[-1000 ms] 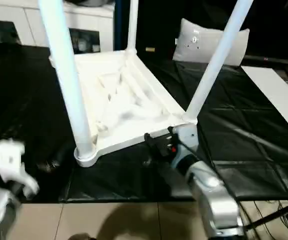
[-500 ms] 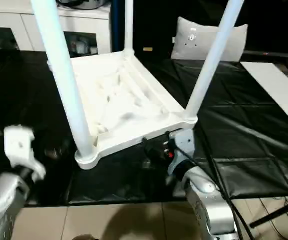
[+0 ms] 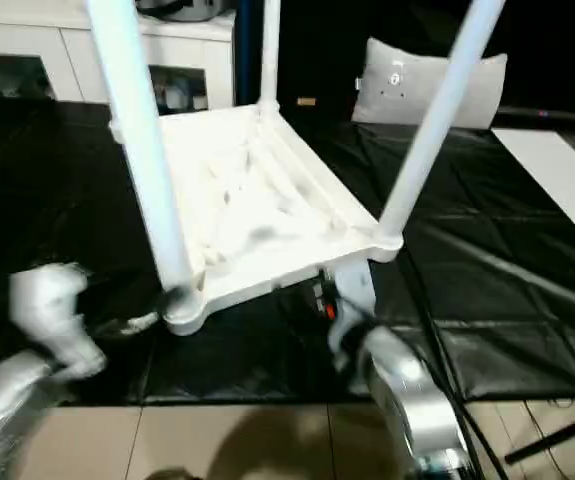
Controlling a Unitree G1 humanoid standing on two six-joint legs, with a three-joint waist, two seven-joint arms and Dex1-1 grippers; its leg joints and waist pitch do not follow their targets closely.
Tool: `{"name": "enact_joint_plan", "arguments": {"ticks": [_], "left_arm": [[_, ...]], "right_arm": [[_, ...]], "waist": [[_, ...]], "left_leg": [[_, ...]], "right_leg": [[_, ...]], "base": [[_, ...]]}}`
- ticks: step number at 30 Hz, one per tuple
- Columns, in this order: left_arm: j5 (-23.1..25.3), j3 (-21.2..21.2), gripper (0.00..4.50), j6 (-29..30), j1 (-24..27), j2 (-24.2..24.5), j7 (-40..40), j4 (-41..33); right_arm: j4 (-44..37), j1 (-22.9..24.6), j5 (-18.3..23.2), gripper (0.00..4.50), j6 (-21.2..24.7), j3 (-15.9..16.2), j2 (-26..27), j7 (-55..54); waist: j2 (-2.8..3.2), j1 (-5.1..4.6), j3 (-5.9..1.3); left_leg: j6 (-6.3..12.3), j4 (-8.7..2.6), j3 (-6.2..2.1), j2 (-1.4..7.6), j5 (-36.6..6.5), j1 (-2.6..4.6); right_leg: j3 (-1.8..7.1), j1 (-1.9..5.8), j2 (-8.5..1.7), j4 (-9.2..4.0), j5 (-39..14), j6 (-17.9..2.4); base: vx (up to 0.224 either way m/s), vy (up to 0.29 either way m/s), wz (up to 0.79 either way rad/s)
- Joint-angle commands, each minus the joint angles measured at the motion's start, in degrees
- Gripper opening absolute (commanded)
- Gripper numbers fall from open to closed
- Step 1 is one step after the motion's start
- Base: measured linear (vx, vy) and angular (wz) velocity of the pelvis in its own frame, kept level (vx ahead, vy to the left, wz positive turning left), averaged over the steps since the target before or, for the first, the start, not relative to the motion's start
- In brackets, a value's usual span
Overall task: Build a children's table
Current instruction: Flip table
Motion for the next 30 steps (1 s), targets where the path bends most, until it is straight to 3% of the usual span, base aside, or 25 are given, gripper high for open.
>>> {"name": "enact_joint_plan", "arguments": {"ticks": [1,2,5,7,8,10,11,13,15,16,17,19,20,22,23,24,30], "left_arm": [[3.01,-1.27,4.46,0.56,-1.88,-0.86,2.63,2.67],[3.01,-1.27,4.46,0.56,-1.88,-0.86,2.63,2.67],[4.29,-2.89,4.46,2.0,-4.05,-1.6,4.76,3.76],[5.85,-3.08,4.46,1.73,-4.88,-2.23,7.26,5.09],[8.83,-2.2,4.46,0.42,-5.59,-3.43,12.29,6.8],[9.56,-1.81,4.46,0.0,-5.71,-3.8,13.64,7.19],[10.63,-0.15,4.46,-0.94,-5.68,-4.53,16.5,7.59],[11.6,2.48,4.46,-2.25,-5.53,-5.48,20.09,7.78],[12.08,3.82,4.46,-2.93,-5.49,-5.99,21.87,7.88],[12.16,4.99,4.46,-3.09,-5.36,-6.2,22.98,7.69],[12.24,5.38,4.46,-2.61,-5.12,-5.98,23.23,7.33],[12.81,5.33,4.46,-2.17,-4.9,-5.7,23.87,7.17],[13.62,5.29,4.3,-1.37,-4.53,-5.8,25.14,6.98],[14.44,5.19,4.11,-1.1,-4.33,-6.13,26.62,7.07],[14.55,5.32,4.08,-1.41,-4.21,-7.13,27.97,7.36],[14.59,5.36,4.01,-1.49,-4.24,-7.32,28.18,7.45],[15.09,5.83,3.55,-2.86,-6.21,-8.2,29.1,9.0]], "right_arm": [[1.17,-0.42,-0.44,4.5,-0.79,-1.18,-0.43,0.18],[1.17,-0.42,-0.44,4.5,-0.79,-1.18,-0.43,0.18],[2.16,-1.28,-0.35,4.5,-1.18,-1.62,-0.66,0.43],[2.94,-1.62,-0.58,4.5,-1.78,-1.56,-0.64,0.42],[3.09,-1.88,-0.52,4.5,-2.02,-1.52,-0.65,0.46],[2.99,-1.91,-0.39,4.5,-1.99,-1.53,-0.66,0.53],[2.82,-1.97,-0.23,4.5,-2.0,-1.47,-0.89,0.96],[2.67,-2.07,0.03,4.5,-2.06,-1.29,-1.31,1.85],[2.69,-2.14,0.13,4.5,-2.17,-1.18,-1.54,2.36],[2.77,-2.31,0.13,4.5,-2.44,-0.83,-1.9,3.21],[2.91,-2.58,0.25,4.5,-2.44,-0.35,-2.19,4.27],[3.19,-2.9,0.3,4.5,-2.67,0.12,-2.47,5.15],[3.36,-3.35,0.48,4.5,-2.38,0.62,-2.8,6.16],[3.55,-3.75,0.51,4.5,-2.26,1.0,-3.1,6.97],[3.8,-4.3,0.57,4.5,-2.16,1.34,-3.52,8.09],[3.87,-4.42,0.6,4.5,-2.13,1.37,-3.59,8.32],[5.32,-5.85,1.06,4.5,-2.34,1.96,-3.76,11.35]], "waist": [[0.44,0.09,-2.35],[0.68,0.16,-2.5],[0.48,0.04,-2.86],[0.5,0.0,-2.83],[0.29,-0.12,-2.7],[0.35,0.02,-2.73],[-0.35,-0.04,-2.62],[-0.4,-0.11,-2.57],[-0.13,-0.26,-2.48],[-0.98,-0.48,-2.47],[-0.86,-0.23,-2.52],[-0.6,-0.24,-2.63],[-1.04,-0.26,-2.72],[-0.87,-0.14,-2.77],[-1.13,0.0,-2.76],[-1.63,-0.02,-2.71],[-1.68,0.14,-2.5]], "left_leg": [[-2.93,-5.73,-2.9,5.1,-23.06,0.34],[-2.63,-5.64,-2.89,5.07,-21.78,0.32],[-2.07,-5.62,-2.68,5.39,-17.97,0.05],[-1.82,-5.6,-2.52,5.33,-17.37,0.07],[-1.73,-5.59,-2.43,5.32,-17.57,0.01],[-1.52,-5.52,-2.41,5.24,-17.76,0.1],[-1.17,-5.45,-2.37,5.19,-18.23,0.18],[-0.91,-5.44,-2.44,5.12,-18.21,-0.07],[-0.8,-5.29,-2.54,5.05,-19.13,0.16],[-0.65,-5.27,-2.48,5.06,-19.2,0.07],[-0.54,-5.17,-2.56,4.98,-19.09,0.22],[-0.65,-5.3,-2.66,5.3,-18.3,0.23],[-0.66,-5.38,-2.64,5.42,-17.93,0.18],[-0.73,-5.49,-2.65,5.57,-17.48,0.18],[-0.74,-5.45,-2.58,5.53,-17.07,0.14],[-0.66,-5.45,-2.46,5.55,-16.99,0.14],[-0.91,-5.45,-2.58,5.4,-18.04,0.12]], "right_leg": [[5.2,1.63,-6.31,-5.1,-26.87,-1.07],[5.18,1.62,-6.24,-4.94,-26.18,-1.05],[5.33,1.76,-5.98,-3.98,-19.31,-3.18],[5.35,1.79,-5.93,-3.86,-18.32,-3.94],[5.36,1.82,-5.84,-3.98,-18.72,-3.75],[5.31,1.89,-6.04,-4.23,-20.37,-3.28],[5.2,1.81,-6.12,-4.66,-23.19,-2.38],[5.08,1.97,-6.17,-4.8,-25.07,-1.74],[4.82,1.67,-6.15,-5.39,-27.83,-0.63],[4.74,1.69,-6.0,-5.44,-28.25,-0.2],[4.67,1.66,-6.25,-5.42,-29.41,0.11],[4.84,1.47,-6.09,-5.29,-27.02,-0.33],[4.92,1.5,-5.87,-4.92,-24.43,-0.86],[5.08,1.51,-5.84,-4.37,-21.3,-2.06],[5.17,1.56,-5.99,-4.19,-20.56,-2.63],[5.21,1.54,-6.0,-4.32,-20.63,-2.75],[5.08,1.61,-6.16,-4.73,-23.59,-1.87]], "base": [[0.0,0.0,0.0],[0.0,0.0,0.0],[0.0,0.0,0.0],[0.0,0.0,0.0],[0.0,0.0,0.0],[0.0,0.0,0.0],[0.0,0.0,0.0],[0.0,0.0,0.0],[0.0,0.0,0.0],[0.0,0.0,0.0],[0.0,0.0,0.0],[0.0,0.0,0.0],[0.0,0.0,0.0],[0.0,0.0,0.0],[0.0,0.0,0.0],[0.0,0.0,0.0],[0.0,0.0,0.0]]}}
